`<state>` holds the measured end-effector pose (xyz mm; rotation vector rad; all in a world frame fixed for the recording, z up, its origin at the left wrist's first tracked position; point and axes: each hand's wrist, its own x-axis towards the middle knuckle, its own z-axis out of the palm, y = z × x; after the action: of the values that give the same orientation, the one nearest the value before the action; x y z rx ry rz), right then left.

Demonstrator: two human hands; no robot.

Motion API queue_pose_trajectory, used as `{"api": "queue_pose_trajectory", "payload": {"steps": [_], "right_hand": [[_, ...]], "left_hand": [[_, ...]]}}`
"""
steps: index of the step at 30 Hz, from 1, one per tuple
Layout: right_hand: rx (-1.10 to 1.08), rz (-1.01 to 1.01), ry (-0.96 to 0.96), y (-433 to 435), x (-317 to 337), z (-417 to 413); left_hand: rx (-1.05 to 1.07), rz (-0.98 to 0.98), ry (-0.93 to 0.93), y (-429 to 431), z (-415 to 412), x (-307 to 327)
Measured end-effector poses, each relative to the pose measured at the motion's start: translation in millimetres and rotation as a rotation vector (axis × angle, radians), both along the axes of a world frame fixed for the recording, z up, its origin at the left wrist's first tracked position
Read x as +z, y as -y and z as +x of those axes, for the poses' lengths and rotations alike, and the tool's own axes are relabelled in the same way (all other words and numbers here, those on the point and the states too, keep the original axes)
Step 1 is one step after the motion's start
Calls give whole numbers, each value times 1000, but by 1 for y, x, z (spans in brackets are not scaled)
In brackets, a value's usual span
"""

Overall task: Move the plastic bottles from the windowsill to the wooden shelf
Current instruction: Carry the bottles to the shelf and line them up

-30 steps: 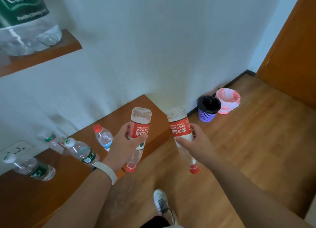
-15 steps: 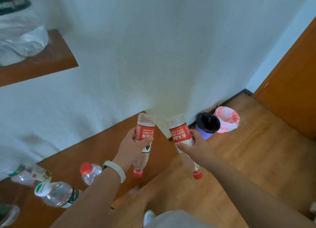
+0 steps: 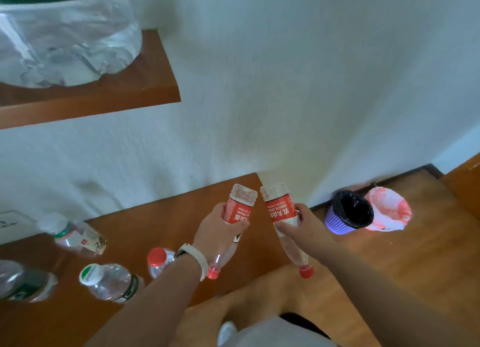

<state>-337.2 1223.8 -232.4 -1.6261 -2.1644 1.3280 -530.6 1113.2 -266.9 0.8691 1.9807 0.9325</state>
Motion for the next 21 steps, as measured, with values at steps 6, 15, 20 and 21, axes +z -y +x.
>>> {"api": "queue_pose_trajectory", "payload": {"steps": [6, 15, 20, 21], "right_hand": [[54, -73, 17, -24, -26, -4], [190, -185, 31, -90, -63, -20], [378, -326, -27, -121, -88, -26], [419, -343, -29, -126, -93, -27]], "left_hand": [[86, -88, -31, -3, 3, -17], [294, -292, -66, -34, 10, -37], [460, -412, -49, -55, 14, -50], [496, -423, -39, -59, 15, -52]]}}
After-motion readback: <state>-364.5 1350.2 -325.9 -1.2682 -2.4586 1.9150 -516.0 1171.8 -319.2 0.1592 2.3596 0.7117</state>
